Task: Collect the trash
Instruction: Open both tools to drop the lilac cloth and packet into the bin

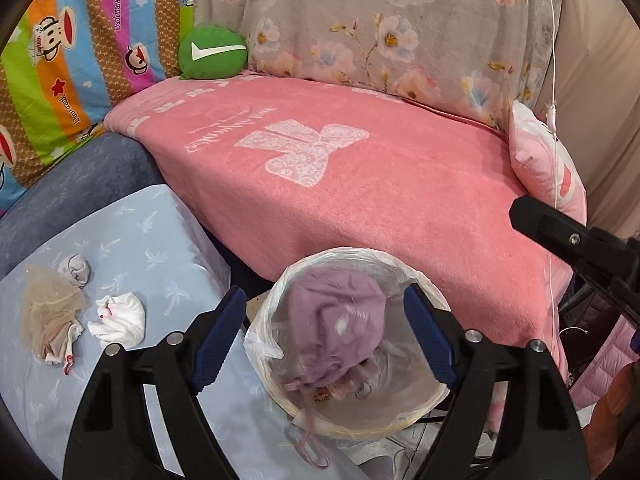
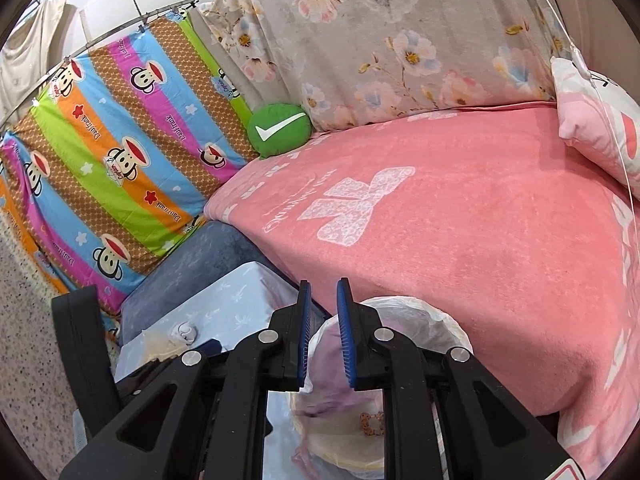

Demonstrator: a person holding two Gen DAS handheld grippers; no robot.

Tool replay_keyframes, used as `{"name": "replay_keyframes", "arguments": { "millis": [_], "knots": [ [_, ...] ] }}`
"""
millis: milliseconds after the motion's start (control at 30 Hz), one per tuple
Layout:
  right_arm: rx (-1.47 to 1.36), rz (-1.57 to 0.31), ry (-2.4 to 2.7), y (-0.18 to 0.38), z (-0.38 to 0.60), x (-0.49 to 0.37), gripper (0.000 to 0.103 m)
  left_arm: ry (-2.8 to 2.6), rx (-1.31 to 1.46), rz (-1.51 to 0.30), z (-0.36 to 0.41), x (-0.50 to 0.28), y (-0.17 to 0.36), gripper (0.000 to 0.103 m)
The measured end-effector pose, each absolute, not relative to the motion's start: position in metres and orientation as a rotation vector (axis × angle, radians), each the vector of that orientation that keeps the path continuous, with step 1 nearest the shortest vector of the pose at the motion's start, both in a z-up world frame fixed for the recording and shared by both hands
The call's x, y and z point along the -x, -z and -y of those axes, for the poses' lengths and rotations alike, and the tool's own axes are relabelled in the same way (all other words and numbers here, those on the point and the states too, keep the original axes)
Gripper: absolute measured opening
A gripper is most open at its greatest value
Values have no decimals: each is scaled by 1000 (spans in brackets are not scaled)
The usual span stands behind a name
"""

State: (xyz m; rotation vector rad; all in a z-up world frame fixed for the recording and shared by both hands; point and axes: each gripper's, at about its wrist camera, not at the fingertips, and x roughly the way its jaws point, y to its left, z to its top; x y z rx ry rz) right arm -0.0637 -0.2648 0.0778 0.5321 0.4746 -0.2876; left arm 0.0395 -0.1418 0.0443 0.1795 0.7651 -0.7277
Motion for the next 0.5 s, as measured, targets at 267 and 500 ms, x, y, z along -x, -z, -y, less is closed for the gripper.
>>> {"name": "replay_keyframes", "arguments": {
  "millis": [267, 500],
  "knots": [
    [-528, -488, 280, -75, 257, 61, 20, 702, -173, -774, 138, -43, -42, 77],
    [-518, -501, 262, -74, 247, 55, 23, 680, -155, -782, 126, -45, -40, 77]
  ]
}}
